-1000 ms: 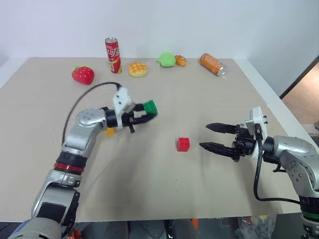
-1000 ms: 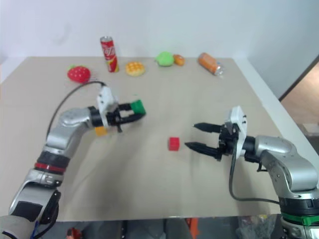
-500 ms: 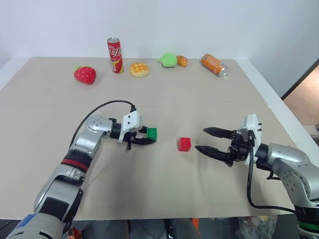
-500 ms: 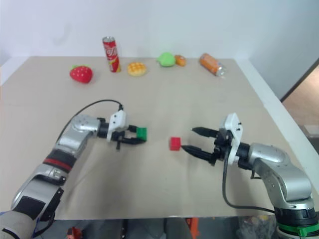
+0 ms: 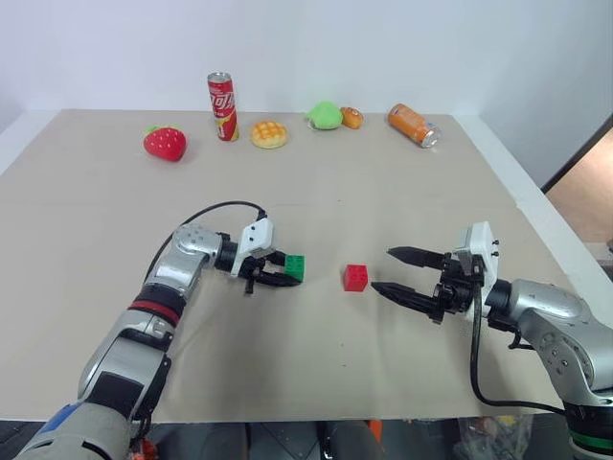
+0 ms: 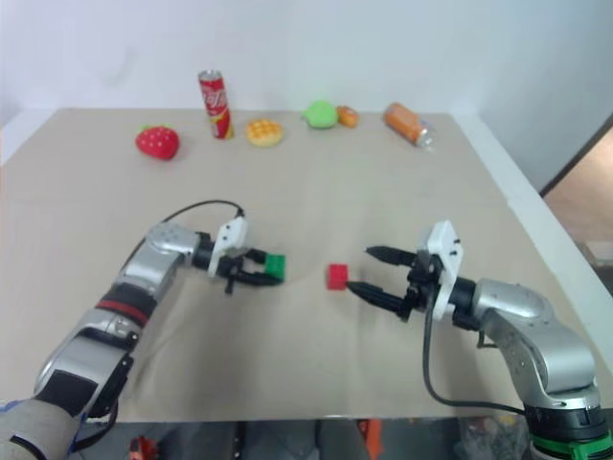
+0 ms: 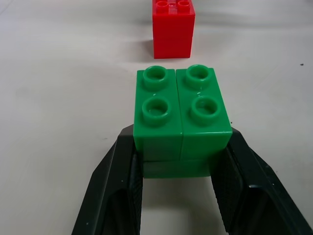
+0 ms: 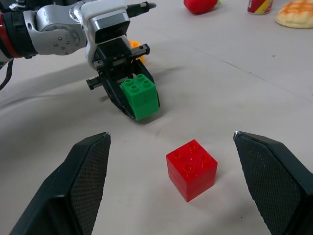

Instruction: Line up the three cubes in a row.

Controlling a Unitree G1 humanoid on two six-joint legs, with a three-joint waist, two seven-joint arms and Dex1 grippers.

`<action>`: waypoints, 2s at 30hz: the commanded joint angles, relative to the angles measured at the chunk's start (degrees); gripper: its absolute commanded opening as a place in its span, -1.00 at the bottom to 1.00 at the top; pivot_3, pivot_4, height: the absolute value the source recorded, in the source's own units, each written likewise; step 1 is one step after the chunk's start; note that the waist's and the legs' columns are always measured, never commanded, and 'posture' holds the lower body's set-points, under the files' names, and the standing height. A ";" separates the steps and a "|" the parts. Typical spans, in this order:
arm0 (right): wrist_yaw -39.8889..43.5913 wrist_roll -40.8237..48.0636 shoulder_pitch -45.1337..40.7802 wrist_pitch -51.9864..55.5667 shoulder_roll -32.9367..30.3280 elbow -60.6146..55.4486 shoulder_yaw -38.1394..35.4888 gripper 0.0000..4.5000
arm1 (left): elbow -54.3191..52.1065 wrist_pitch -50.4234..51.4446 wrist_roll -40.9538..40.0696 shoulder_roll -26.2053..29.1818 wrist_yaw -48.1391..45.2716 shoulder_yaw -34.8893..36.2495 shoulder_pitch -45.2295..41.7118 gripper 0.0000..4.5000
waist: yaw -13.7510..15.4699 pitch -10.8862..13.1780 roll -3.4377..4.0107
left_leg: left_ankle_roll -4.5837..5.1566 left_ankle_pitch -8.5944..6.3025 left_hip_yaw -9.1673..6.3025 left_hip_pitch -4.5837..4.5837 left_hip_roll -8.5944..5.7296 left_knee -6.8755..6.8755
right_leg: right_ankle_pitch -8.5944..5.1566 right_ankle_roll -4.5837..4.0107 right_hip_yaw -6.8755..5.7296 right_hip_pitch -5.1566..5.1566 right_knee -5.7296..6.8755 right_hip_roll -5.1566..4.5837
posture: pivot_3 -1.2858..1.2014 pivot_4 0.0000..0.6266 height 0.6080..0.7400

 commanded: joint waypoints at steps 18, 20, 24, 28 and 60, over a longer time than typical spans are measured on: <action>-2.00 0.54 0.43 -0.90 0.77 -3.12 -0.50 0.86 | 12.44 -7.06 4.50 -4.08 -0.27 0.15 -5.40 -0.41 | -0.01 0.00 0.01 | 0.01 0.00 -0.01 0.03 0.00 0.13 | 0.02 0.00 0.03 0.00 0.17 0.02 | 0.03 -0.52 1.00; -2.15 0.68 0.70 -0.85 0.78 -3.33 -0.63 0.86 | 14.06 -7.70 4.65 -4.10 0.26 0.57 -6.02 -0.41 | -0.01 -0.01 0.01 | 0.01 0.00 -0.01 0.04 0.00 0.14 | 0.01 0.00 0.03 0.00 0.20 0.02 | 0.03 -0.52 1.00; -2.31 0.63 0.92 -0.95 0.65 -3.39 -0.65 0.86 | 15.73 -9.20 4.98 -3.96 0.09 0.68 -6.39 -0.41 | -0.06 -0.01 0.01 | 0.01 0.00 -0.01 0.06 0.00 0.24 | 0.03 -0.02 0.05 0.01 0.31 0.02 | 0.03 -0.52 1.00; -2.45 0.77 0.62 -0.97 0.57 -3.19 -0.68 0.86 | 16.36 -10.80 5.51 -4.24 1.09 0.64 -6.08 -0.41 | -0.05 -0.01 0.01 | 0.02 0.00 -0.01 0.10 0.01 0.38 | 0.03 -0.03 0.05 0.02 0.47 0.03 | 0.03 -0.52 1.00; 1.62 -0.71 -6.50 -1.85 1.48 2.11 3.46 0.86 | -26.39 14.77 -9.75 6.72 10.19 13.96 8.69 0.92 | -0.10 0.01 0.05 | 0.08 -0.03 -0.01 0.04 0.01 0.57 | 0.08 -0.03 0.17 0.02 0.49 0.09 | 0.03 -0.52 1.00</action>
